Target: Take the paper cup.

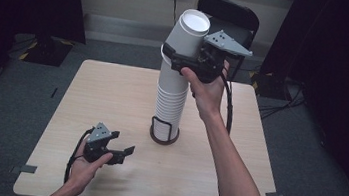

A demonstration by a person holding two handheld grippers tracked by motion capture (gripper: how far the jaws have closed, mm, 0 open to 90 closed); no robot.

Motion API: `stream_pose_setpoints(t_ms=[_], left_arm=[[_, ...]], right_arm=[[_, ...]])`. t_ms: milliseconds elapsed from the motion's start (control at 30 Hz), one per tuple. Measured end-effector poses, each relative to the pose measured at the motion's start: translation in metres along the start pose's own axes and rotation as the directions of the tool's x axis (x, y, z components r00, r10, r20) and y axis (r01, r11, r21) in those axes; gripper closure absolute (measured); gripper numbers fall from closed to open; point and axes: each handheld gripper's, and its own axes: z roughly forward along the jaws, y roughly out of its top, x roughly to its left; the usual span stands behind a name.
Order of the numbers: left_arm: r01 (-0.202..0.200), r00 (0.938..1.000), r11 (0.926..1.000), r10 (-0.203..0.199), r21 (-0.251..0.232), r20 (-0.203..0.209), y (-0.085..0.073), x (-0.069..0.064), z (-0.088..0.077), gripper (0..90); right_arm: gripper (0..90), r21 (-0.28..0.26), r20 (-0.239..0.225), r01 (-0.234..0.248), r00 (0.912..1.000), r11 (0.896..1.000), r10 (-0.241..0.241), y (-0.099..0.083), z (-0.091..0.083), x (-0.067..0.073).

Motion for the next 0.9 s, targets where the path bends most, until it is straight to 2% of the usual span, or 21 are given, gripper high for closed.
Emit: stream_pose_setpoints(t_ms=[167,500,533,700,900], left_arm=[[-0.003,1.0000,1.0000,0.003,0.003,-0.001,0.000,0.000,0.000,17.4],[-0.002,1.0000,1.0000,0.002,0.003,0.001,0.000,-0.001,0.001,17.4],[-0.003,1.0000,1.0000,0.003,0.002,0.002,0.000,-0.002,0.001,17.5],[-0.011,0.9999,0.9999,0.011,0.003,0.004,0.000,-0.002,0.002,17.9],[-0.056,0.9984,0.9984,0.056,-0.005,0.009,0.000,-0.004,0.001,19.4]], right_arm=[[14.0,-0.027,-0.013,-0.026,0.9996,0.999,0.026,0.003,-0.005,-0.003],[14.2,-0.058,0.013,-0.029,0.9995,0.998,0.029,0.011,-0.019,-0.009],[14.2,-0.062,0.030,-0.028,0.9991,0.998,0.030,0.012,-0.023,-0.012],[14.3,-0.053,0.044,-0.031,0.9985,0.998,0.033,0.014,-0.031,-0.018],[14.8,-0.019,0.088,-0.058,0.9944,0.998,0.059,0.014,-0.042,-0.027]])
